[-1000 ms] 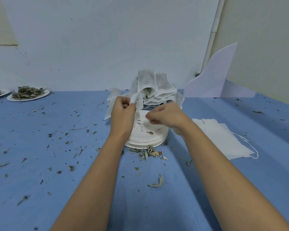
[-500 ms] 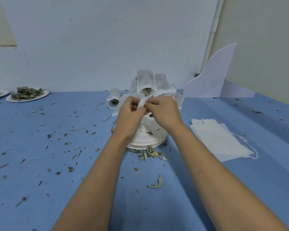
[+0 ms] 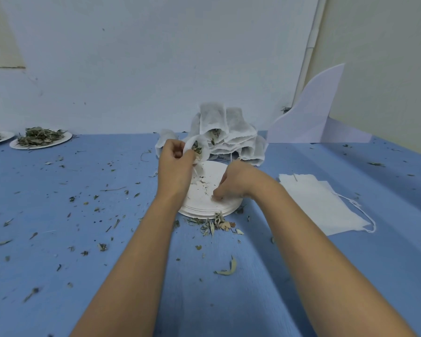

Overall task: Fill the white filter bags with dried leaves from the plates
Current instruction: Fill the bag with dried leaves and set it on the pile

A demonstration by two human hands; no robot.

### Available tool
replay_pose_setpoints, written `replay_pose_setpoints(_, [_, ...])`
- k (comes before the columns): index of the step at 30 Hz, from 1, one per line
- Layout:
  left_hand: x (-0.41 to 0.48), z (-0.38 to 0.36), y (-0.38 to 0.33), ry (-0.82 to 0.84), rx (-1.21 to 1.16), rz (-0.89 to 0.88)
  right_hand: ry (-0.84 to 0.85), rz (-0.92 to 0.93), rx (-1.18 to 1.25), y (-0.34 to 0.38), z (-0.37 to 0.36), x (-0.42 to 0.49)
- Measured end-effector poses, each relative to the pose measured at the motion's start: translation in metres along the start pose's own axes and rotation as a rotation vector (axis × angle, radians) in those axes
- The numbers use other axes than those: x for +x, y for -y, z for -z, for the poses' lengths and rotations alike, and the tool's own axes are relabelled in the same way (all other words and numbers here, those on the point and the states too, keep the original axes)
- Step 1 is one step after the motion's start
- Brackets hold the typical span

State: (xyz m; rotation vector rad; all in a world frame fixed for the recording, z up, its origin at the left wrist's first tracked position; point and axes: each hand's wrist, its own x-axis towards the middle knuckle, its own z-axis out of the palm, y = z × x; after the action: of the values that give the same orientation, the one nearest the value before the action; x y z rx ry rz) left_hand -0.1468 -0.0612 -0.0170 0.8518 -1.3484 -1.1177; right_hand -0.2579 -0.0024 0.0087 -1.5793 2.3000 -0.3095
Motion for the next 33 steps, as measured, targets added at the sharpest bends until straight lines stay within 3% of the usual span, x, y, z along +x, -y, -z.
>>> replay_pose_setpoints(4, [-0.001, 0.000, 0.000, 0.012, -0.025, 0.032, -0.057, 0.010, 0.063, 0.001, -0.001, -0.002])
replay_pose_setpoints(8, [-0.002, -0.001, 0.001, 0.057, -0.021, 0.025, -0.419, 0.128, 0.553, 0.002, 0.002, 0.000])
replay_pose_setpoints(10, [-0.004, -0.003, -0.001, 0.133, -0.045, 0.002, -0.556, 0.169, 0.613, 0.005, 0.000, 0.001])
replay_pose_setpoints(12, [-0.007, -0.007, -0.004, 0.227, -0.060, -0.015, -0.620, 0.187, 0.522, 0.006, -0.006, 0.001])
replay_pose_setpoints(15, [-0.010, -0.008, -0.005, 0.266, -0.064, -0.014, -0.565, 0.220, 0.404, 0.003, -0.009, 0.002])
replay_pose_setpoints(18, [-0.006, -0.003, -0.002, 0.211, -0.066, -0.006, -0.472, 0.265, 0.566, 0.002, -0.002, 0.000])
replay_pose_setpoints(21, [-0.003, 0.000, -0.003, 0.202, -0.143, 0.035, -0.585, 0.267, 0.795, -0.001, 0.002, 0.003])
replay_pose_setpoints(26, [-0.002, 0.004, -0.003, 0.303, -0.174, 0.038, -0.378, 0.263, 0.839, -0.005, -0.002, 0.007])
replay_pose_setpoints(33, [-0.002, 0.006, 0.001, 0.276, -0.084, 0.039, -0.433, 0.248, 0.913, 0.001, -0.008, 0.005])
